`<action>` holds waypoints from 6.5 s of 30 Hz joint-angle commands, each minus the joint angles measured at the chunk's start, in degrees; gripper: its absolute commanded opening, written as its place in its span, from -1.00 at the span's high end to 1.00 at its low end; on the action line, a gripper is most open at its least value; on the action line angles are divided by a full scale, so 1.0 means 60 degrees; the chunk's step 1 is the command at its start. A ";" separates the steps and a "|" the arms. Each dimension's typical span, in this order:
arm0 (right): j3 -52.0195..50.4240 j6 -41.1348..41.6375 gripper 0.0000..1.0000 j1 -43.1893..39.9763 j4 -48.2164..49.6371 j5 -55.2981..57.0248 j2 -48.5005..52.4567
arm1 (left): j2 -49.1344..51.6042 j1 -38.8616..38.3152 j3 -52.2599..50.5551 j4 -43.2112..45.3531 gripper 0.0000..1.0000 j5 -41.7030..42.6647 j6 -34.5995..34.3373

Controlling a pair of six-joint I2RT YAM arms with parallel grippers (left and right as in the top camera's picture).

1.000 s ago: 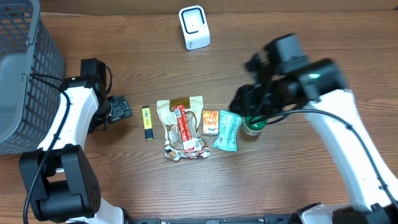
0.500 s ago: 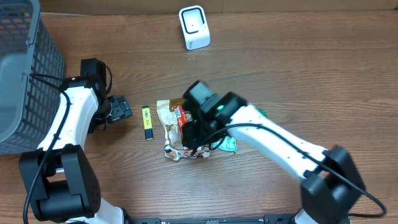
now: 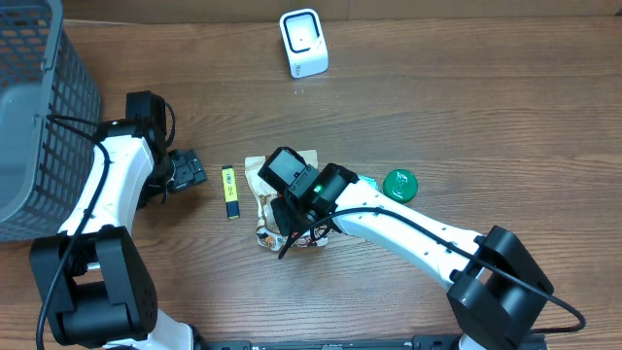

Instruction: Scan the item barcode

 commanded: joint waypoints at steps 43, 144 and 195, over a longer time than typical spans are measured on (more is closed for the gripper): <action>0.0091 -0.0164 0.93 -0.0215 -0.0248 0.0310 0.0616 | 0.0047 -0.0022 -0.0033 0.0007 -0.99 -0.0091 0.0106; 0.0430 -0.5836 0.79 -0.0780 -0.2051 -0.1902 -0.1902 | 0.0047 -0.0022 -0.0033 0.0007 -1.00 -0.0091 0.0106; -0.0393 -0.7526 0.00 -0.2200 -0.0987 -0.3344 0.0390 | 0.0047 -0.0022 -0.0033 0.0007 -1.00 -0.0091 0.0106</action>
